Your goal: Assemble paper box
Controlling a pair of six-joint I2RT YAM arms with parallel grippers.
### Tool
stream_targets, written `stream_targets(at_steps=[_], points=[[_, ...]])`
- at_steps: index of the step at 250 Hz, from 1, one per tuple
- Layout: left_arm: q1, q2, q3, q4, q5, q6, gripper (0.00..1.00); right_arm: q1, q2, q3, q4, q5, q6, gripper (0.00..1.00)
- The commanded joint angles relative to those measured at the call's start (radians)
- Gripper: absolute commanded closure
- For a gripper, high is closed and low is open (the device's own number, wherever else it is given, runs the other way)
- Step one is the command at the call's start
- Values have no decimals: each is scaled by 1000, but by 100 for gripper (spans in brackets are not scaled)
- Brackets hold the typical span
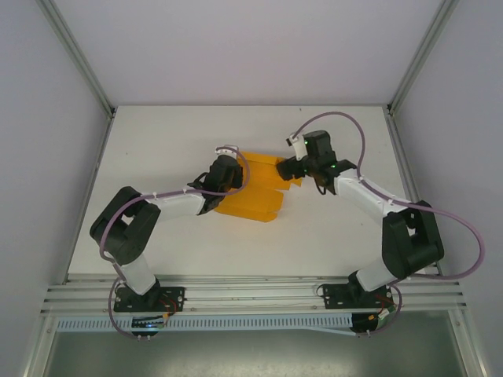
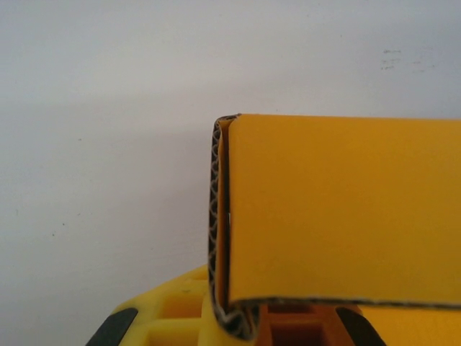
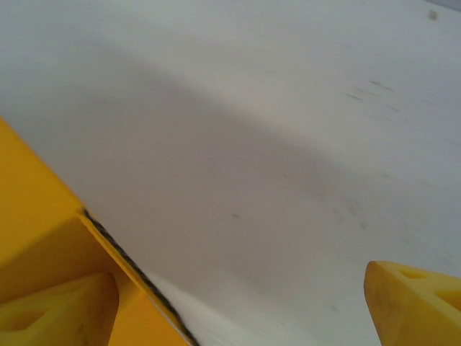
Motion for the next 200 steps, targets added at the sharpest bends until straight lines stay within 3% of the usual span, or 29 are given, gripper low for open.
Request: stream_targets(at_steps=[1, 39, 46, 68, 105, 146, 200], points=[[0, -22, 27, -16, 52, -34, 100, 47, 25, -15, 229, -42, 59, 11], [-1, -22, 31, -24, 55, -49, 100, 83, 32, -82, 501, 60, 246, 11], [1, -23, 28, -26, 50, -50, 100, 88, 24, -104, 541, 84, 268, 6], [-1, -55, 19, -34, 26, -50, 100, 92, -19, -156, 561, 191, 305, 5], [0, -86, 14, -67, -26, -54, 100, 85, -151, -237, 422, 281, 255, 2], [1, -118, 27, -96, -46, -46, 100, 61, -297, -307, 160, 261, 218, 1], [0, -137, 38, -102, -35, -27, 100, 3, -340, -369, 25, 185, 248, 1]])
